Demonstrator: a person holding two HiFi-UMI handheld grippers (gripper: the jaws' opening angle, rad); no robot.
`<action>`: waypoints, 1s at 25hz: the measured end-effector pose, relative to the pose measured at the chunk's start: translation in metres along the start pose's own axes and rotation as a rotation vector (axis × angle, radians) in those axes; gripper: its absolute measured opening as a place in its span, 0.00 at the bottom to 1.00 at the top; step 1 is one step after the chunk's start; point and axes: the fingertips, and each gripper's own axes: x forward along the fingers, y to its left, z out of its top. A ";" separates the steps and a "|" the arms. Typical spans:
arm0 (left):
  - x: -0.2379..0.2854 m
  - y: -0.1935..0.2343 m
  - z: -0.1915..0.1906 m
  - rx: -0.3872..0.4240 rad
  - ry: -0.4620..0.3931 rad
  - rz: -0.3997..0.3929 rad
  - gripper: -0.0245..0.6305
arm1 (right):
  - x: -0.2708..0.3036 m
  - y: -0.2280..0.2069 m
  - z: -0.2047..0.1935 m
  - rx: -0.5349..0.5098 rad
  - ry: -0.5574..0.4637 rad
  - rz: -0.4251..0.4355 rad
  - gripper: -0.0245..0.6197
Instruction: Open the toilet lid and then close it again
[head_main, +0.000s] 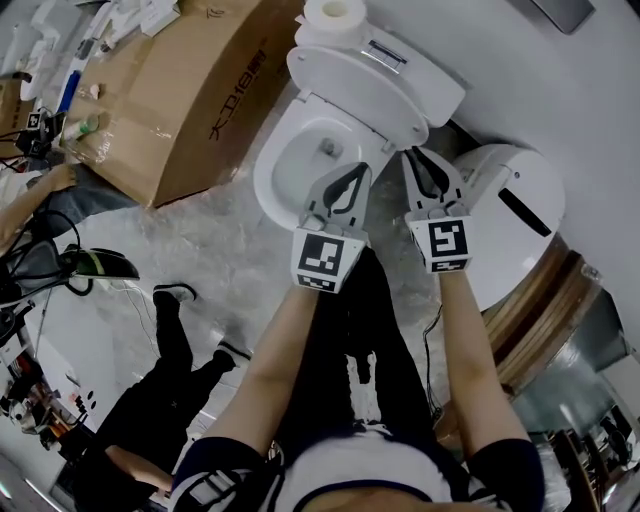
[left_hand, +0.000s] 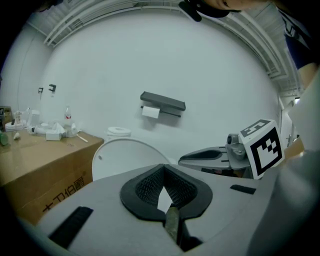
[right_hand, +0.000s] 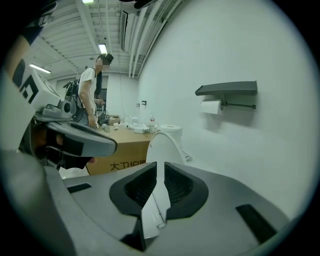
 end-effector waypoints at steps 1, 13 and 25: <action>0.001 0.000 -0.001 0.004 0.004 0.000 0.05 | 0.001 -0.003 0.000 -0.002 0.003 -0.004 0.05; 0.008 -0.005 -0.017 0.006 0.049 -0.010 0.05 | 0.020 -0.039 -0.018 0.024 0.087 -0.050 0.06; 0.015 -0.008 -0.032 0.005 0.089 -0.025 0.05 | 0.047 -0.057 -0.038 0.010 0.185 -0.036 0.15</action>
